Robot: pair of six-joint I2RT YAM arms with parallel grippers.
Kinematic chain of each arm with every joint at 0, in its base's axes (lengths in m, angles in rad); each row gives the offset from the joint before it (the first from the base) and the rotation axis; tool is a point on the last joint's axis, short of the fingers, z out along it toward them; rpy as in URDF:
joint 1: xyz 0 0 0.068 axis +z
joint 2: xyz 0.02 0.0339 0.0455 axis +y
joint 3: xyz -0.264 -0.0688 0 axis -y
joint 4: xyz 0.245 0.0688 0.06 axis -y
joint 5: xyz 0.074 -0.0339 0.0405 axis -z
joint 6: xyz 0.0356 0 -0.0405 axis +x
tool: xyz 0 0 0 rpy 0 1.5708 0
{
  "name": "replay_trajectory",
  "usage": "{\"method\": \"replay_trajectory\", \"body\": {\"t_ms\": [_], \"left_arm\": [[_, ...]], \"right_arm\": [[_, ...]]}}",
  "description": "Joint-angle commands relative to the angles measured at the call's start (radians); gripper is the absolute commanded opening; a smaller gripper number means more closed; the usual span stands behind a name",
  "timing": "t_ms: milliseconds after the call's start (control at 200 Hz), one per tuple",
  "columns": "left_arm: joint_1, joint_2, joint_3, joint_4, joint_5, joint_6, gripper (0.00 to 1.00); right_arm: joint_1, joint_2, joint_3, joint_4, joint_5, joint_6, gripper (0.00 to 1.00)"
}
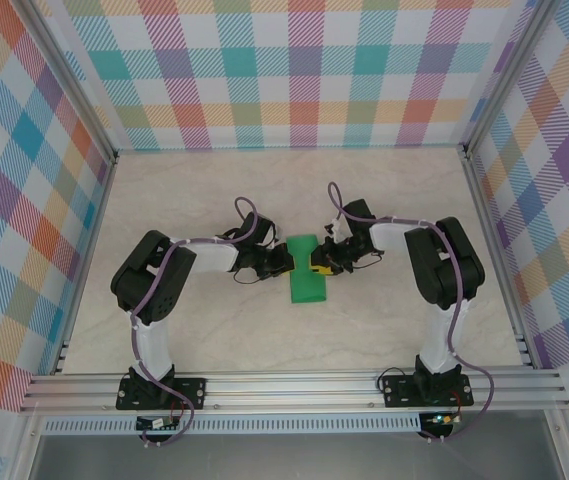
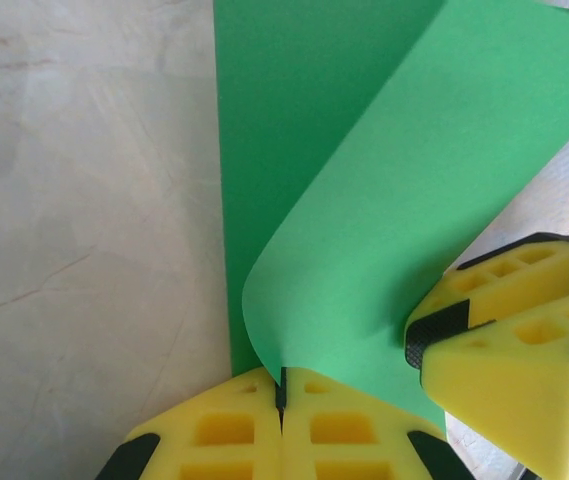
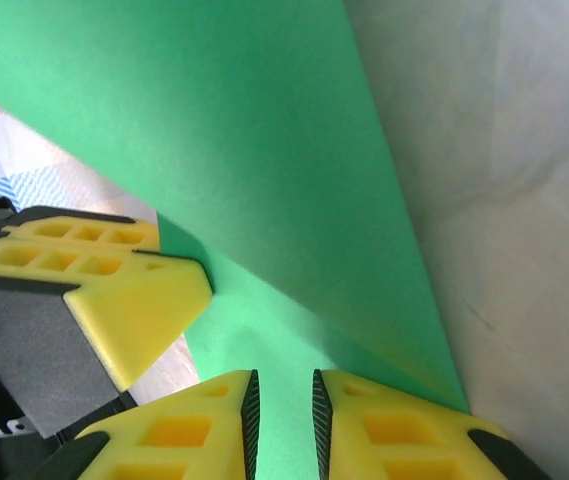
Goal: Fold a paper plane with a square sheet of paper (pick it up from the middle)
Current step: Fold the square sheet of paper in half at the center of the table.
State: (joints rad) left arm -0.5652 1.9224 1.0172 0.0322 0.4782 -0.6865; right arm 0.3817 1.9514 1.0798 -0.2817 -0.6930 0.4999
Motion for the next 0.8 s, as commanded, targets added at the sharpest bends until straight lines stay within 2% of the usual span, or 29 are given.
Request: {"method": "replay_trajectory", "body": {"t_ms": [0,170,490,795], "left_arm": [[-0.005,0.007,-0.028,-0.098,-0.056,0.020,0.03],[-0.006,0.008,-0.024,-0.107,-0.053,0.027,0.03],[-0.005,0.012,-0.017,-0.124,-0.053,0.036,0.03],[-0.005,0.016,-0.005,-0.132,-0.051,0.038,0.03]], "right_arm": [[0.006,-0.064,-0.022,-0.018,-0.029,-0.016,0.24],[0.011,-0.055,-0.057,-0.032,-0.018,-0.043,0.24],[0.028,-0.045,-0.109,-0.063,0.091,-0.114,0.24],[0.055,-0.145,-0.127,-0.034,0.024,-0.127,0.24]]}}
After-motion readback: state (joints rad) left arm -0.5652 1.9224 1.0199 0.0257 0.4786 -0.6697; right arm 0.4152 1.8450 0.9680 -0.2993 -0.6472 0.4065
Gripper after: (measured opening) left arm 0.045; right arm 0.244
